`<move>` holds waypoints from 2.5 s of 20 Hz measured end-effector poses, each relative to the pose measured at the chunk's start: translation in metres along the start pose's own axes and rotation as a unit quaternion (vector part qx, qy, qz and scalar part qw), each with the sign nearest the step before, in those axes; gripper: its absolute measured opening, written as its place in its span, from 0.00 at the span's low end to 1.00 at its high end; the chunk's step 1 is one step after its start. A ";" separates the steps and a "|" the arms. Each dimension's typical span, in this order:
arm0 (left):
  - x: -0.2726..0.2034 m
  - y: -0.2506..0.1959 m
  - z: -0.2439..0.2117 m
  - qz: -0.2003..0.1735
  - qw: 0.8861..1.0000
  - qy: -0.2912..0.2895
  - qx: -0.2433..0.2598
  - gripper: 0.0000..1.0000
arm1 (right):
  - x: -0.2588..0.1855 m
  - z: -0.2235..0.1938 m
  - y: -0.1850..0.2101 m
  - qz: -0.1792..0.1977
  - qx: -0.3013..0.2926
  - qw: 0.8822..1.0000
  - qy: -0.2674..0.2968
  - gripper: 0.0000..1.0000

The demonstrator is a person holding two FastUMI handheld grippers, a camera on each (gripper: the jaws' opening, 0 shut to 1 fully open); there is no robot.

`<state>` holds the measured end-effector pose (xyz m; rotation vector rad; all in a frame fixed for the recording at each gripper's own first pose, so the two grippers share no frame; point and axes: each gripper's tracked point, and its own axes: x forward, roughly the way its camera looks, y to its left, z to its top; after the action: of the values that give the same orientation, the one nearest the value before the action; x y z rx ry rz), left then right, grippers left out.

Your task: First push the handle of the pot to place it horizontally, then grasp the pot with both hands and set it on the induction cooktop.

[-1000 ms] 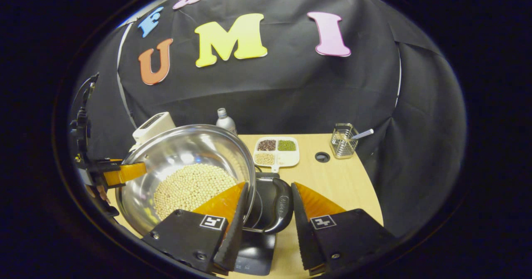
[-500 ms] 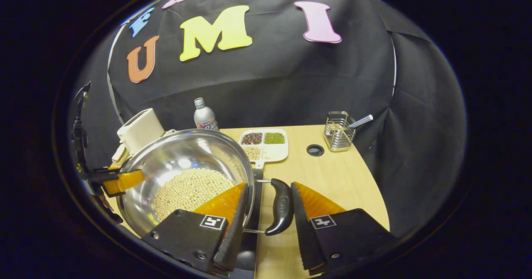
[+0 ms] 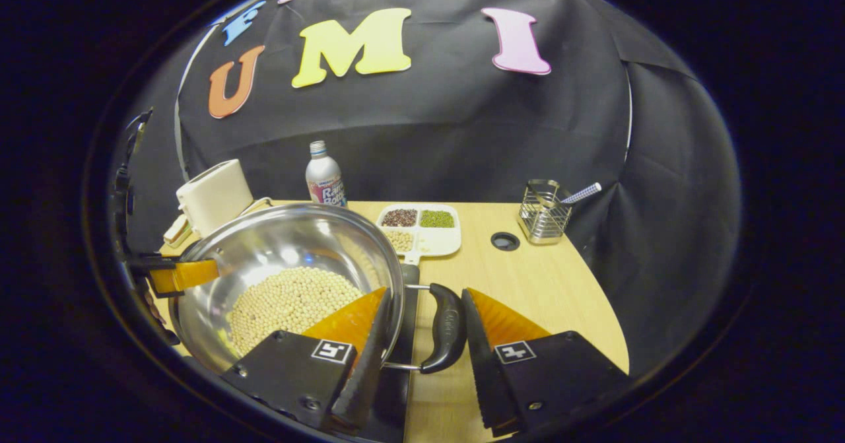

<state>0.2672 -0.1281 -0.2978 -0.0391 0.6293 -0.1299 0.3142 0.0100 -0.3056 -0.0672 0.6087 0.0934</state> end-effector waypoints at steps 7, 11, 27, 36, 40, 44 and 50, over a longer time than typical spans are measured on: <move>-0.008 0.008 0.001 -0.003 1.000 -0.026 0.006 0.83 | -0.001 0.002 -0.003 -0.001 0.015 1.000 -0.012 0.73; -0.027 0.016 0.006 0.015 0.998 -0.058 0.006 0.98 | -0.017 0.011 -0.008 -0.001 0.038 0.998 -0.041 0.80; -0.177 -0.003 -0.001 0.008 0.983 -0.183 0.008 0.95 | -0.179 -0.003 0.002 0.001 0.021 0.988 -0.151 0.94; -0.265 0.005 0.008 0.035 0.972 -0.232 0.021 0.95 | -0.272 -0.006 0.001 -0.023 0.004 0.979 -0.202 0.99; -0.299 0.009 0.011 0.043 0.968 -0.246 0.021 0.95 | -0.310 0.000 0.004 -0.027 0.010 0.975 -0.222 0.99; -0.335 0.009 0.021 0.047 0.962 -0.267 0.019 0.95 | -0.346 0.004 0.004 -0.032 0.020 0.973 -0.226 0.99; -0.396 0.008 0.037 0.048 0.951 -0.305 0.029 0.95 | -0.404 0.015 0.002 -0.036 0.021 0.967 -0.250 0.99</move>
<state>-0.0271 -0.0674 -0.0376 0.0087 0.0077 -0.0373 -0.0068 -0.0143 -0.0619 -0.0217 0.1021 0.0239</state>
